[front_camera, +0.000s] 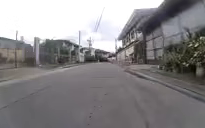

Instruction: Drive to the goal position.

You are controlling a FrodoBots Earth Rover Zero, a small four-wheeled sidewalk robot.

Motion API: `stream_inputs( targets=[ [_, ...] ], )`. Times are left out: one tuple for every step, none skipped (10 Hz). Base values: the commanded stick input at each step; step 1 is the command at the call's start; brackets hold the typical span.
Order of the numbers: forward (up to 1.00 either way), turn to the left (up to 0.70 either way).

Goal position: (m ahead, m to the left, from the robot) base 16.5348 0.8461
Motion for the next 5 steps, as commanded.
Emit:
stream_inputs(
  targets=[
    [0.63, 0.00],
    [0.63, 0.00],
    [0.63, 0.00],
    [0.63, 0.00],
    [0.63, 0.00]
  ],
)
